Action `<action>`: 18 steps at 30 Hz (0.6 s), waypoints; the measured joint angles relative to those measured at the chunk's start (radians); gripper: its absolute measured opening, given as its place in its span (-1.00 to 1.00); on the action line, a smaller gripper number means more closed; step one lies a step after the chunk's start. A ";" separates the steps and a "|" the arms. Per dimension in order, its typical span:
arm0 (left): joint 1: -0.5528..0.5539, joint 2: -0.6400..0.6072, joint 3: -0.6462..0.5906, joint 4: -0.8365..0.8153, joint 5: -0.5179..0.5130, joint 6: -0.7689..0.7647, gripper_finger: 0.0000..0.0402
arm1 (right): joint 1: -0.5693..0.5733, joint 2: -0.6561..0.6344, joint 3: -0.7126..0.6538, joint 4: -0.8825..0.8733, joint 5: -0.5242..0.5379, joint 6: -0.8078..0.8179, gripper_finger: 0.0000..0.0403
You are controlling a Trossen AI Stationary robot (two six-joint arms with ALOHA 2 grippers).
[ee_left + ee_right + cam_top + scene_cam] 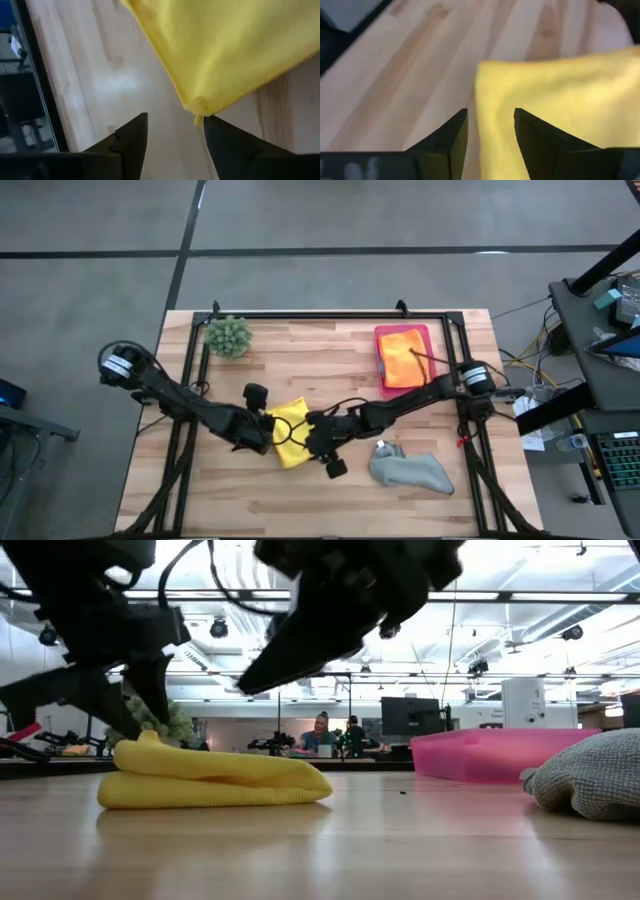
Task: Fold microfiber towels
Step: Fold the yellow microfiber cloth
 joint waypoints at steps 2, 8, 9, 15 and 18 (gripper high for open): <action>0.000 -0.001 0.026 -0.019 0.017 -0.042 -0.11 | 0.001 -0.032 -0.004 -0.058 0.057 -0.003 -0.28; -0.004 -0.002 0.106 -0.037 0.139 -0.139 -0.11 | 0.005 -0.075 -0.061 -0.119 0.153 0.019 -0.41; -0.007 -0.002 0.119 -0.060 0.143 -0.156 -0.11 | 0.005 -0.075 -0.069 -0.117 0.154 0.024 -0.43; -0.008 -0.003 0.168 -0.157 0.145 -0.251 -0.11 | 0.005 -0.070 -0.130 -0.086 0.153 0.061 -0.61; -0.010 -0.003 0.179 -0.105 0.161 -0.282 -0.11 | 0.005 -0.069 -0.161 -0.026 0.154 0.070 -0.71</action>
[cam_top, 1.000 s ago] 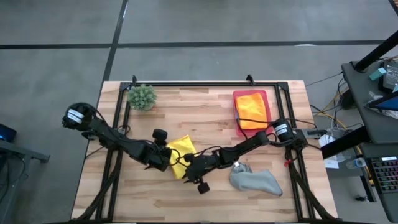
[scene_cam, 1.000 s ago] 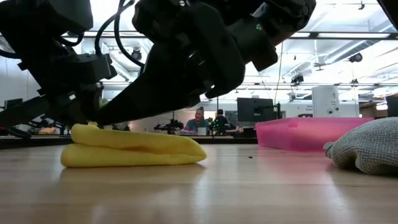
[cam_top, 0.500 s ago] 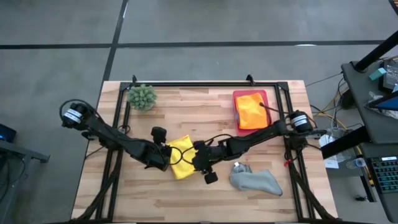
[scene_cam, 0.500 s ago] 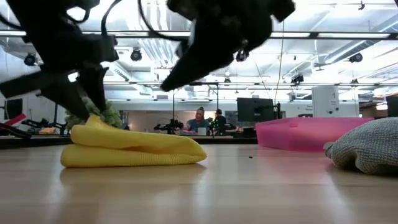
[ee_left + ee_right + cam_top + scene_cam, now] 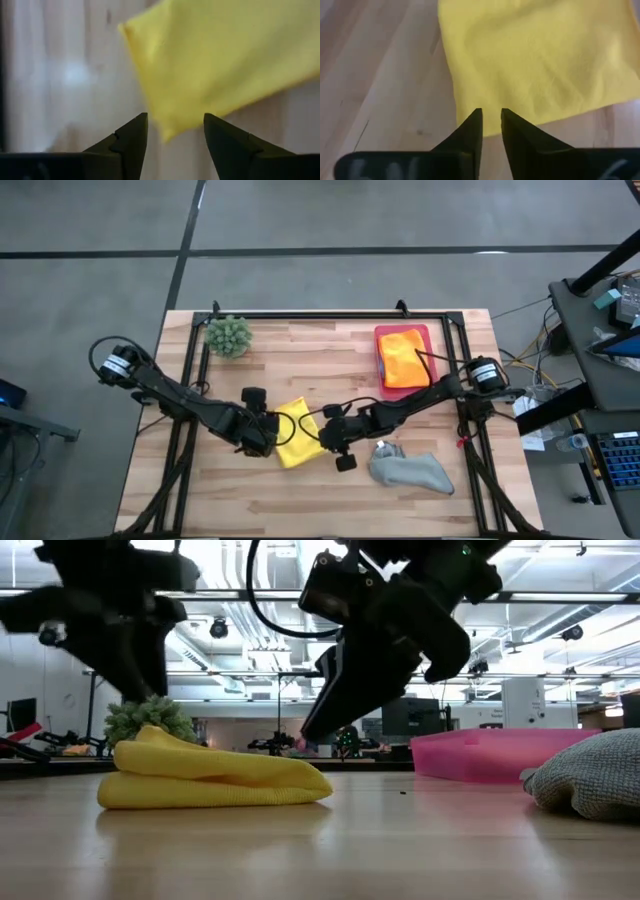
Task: Fold microfiber towels
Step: Fold the yellow microfiber cloth
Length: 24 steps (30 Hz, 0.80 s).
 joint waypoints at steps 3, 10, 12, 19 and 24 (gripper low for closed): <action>-0.005 0.004 -0.008 0.176 0.043 -0.010 -0.11 | 0.000 0.000 -0.027 0.048 0.000 0.000 -0.80; -0.047 0.054 -0.055 0.514 0.113 -0.014 -0.19 | 0.009 0.000 -0.065 0.082 -0.011 0.014 -0.90; -0.061 0.077 -0.054 0.546 0.120 -0.032 -0.25 | 0.014 0.000 -0.073 0.079 -0.049 0.035 -0.90; -0.088 0.149 -0.037 0.566 0.200 -0.140 -0.36 | 0.025 0.000 -0.091 0.072 -0.106 0.134 -0.58; -0.101 0.173 -0.036 0.569 0.193 -0.166 -0.17 | 0.027 0.003 -0.091 0.080 -0.035 0.143 -0.30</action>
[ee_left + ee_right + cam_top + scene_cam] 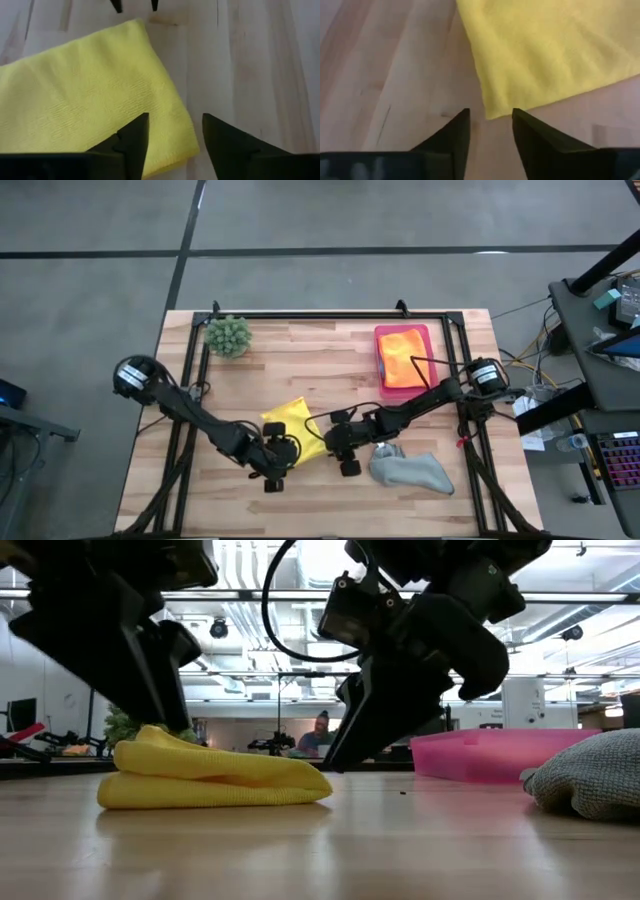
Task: Fold microfiber towels
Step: Fold the yellow microfiber cloth
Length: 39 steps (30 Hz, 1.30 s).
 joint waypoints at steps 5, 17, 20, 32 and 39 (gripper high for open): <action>-0.007 0.033 0.001 0.016 -0.006 -0.002 -0.01 | 0.000 0.002 -0.011 0.061 0.009 -0.019 -0.19; -0.008 0.056 -0.002 -0.064 -0.007 -0.031 -0.38 | 0.002 0.057 -0.002 0.083 0.008 -0.025 -0.64; -0.008 0.052 0.004 -0.142 -0.007 -0.051 -0.62 | 0.002 0.048 0.010 0.067 0.008 -0.030 -0.81; -0.027 0.049 -0.004 -0.219 0.048 -0.079 -0.98 | 0.008 0.029 0.019 0.039 0.010 -0.047 -0.95; -0.026 -0.015 0.015 -0.219 0.053 -0.071 -0.99 | 0.024 0.034 0.019 0.051 0.000 -0.062 -0.86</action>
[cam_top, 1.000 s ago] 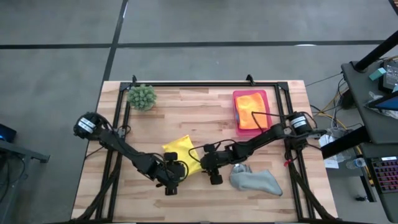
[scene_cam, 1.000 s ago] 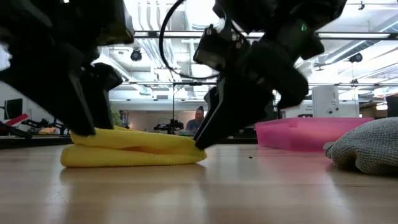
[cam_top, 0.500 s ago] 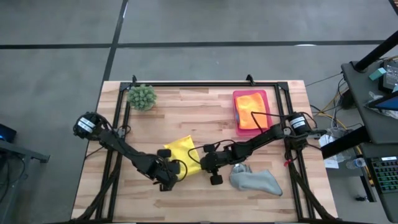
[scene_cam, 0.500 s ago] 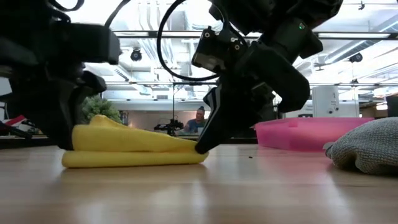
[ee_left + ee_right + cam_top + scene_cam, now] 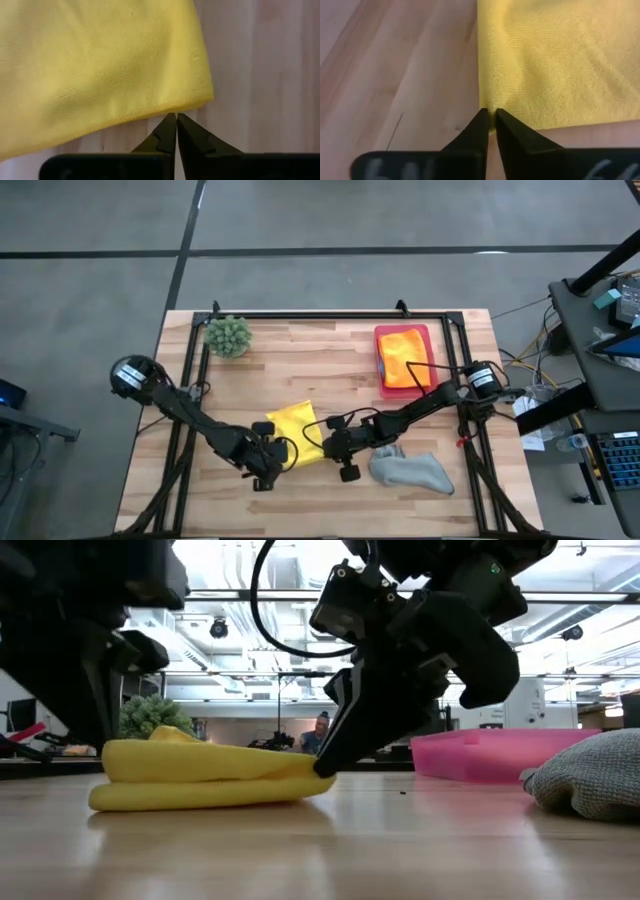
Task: Fold microfiber towels
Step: Fold the yellow microfiber cloth
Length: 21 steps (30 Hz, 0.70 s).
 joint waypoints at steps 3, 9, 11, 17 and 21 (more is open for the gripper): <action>0.001 -0.026 0.000 0.005 -0.037 -0.001 -0.99 | 0.000 0.000 0.000 0.007 0.000 0.009 -0.69; 0.002 -0.026 -0.020 0.166 -0.157 0.052 -0.99 | -0.005 -0.022 0.018 -0.055 0.010 -0.036 -0.32; 0.003 -0.012 -0.043 0.268 -0.191 0.103 -0.99 | -0.012 -0.043 0.021 -0.059 0.010 -0.055 -0.24; 0.005 0.039 -0.100 0.419 -0.209 0.150 -1.00 | -0.026 -0.068 0.021 -0.014 0.011 -0.101 -0.21; 0.005 0.052 -0.139 0.497 -0.203 0.139 -1.00 | -0.025 -0.039 0.000 0.165 0.001 -0.111 -0.36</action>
